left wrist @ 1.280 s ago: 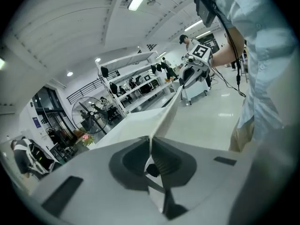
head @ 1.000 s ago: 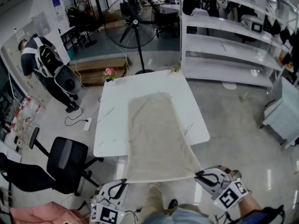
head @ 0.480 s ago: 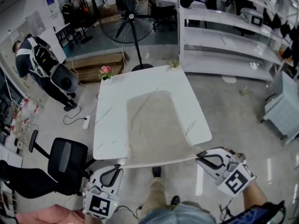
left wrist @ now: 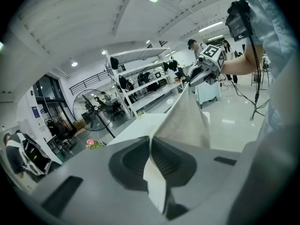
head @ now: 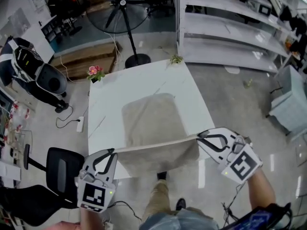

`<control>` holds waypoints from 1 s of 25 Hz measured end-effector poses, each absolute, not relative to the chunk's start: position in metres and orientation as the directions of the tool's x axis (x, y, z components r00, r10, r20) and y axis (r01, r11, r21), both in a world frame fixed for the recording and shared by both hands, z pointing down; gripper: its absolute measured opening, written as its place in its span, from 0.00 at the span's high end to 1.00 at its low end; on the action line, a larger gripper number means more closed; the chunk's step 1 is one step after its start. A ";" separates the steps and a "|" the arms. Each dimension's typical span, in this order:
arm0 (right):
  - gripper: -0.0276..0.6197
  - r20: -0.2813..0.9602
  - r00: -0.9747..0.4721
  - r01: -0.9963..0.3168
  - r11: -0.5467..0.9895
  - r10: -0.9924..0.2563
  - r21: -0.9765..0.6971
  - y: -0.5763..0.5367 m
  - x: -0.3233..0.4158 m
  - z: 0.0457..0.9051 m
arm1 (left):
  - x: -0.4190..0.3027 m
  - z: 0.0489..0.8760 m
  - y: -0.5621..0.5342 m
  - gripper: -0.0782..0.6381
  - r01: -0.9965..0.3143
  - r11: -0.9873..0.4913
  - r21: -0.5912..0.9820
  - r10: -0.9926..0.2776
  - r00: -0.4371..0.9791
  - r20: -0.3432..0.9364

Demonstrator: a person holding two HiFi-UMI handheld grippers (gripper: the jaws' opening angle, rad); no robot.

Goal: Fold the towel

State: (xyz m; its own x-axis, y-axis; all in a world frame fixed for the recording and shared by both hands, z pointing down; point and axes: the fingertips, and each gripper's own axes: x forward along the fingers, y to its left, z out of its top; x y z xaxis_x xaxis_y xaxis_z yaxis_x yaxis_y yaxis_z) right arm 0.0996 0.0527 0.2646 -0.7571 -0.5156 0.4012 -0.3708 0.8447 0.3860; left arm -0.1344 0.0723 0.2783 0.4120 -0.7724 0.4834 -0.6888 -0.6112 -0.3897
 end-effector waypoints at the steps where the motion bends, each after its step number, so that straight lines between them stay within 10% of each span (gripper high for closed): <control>1: 0.91 0.407 -0.754 -0.375 0.846 -0.516 0.380 0.038 0.098 0.267 | -0.136 0.281 0.058 0.86 -0.690 -0.616 -0.381 -0.767 0.414 0.490; 25: 0.91 0.545 -0.674 -0.458 0.861 -0.498 0.221 -0.208 0.054 0.376 | -0.185 0.405 -0.181 0.86 -0.732 -0.663 -0.155 -0.635 0.442 0.633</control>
State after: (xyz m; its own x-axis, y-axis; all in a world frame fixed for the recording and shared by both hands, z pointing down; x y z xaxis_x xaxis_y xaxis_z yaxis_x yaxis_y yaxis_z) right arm 0.0536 -0.2082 0.3764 -0.6740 -0.4983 0.5453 -0.4578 0.8611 0.2210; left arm -0.1850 -0.1806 0.4055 0.4421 -0.6353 0.6332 -0.7321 -0.6634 -0.1545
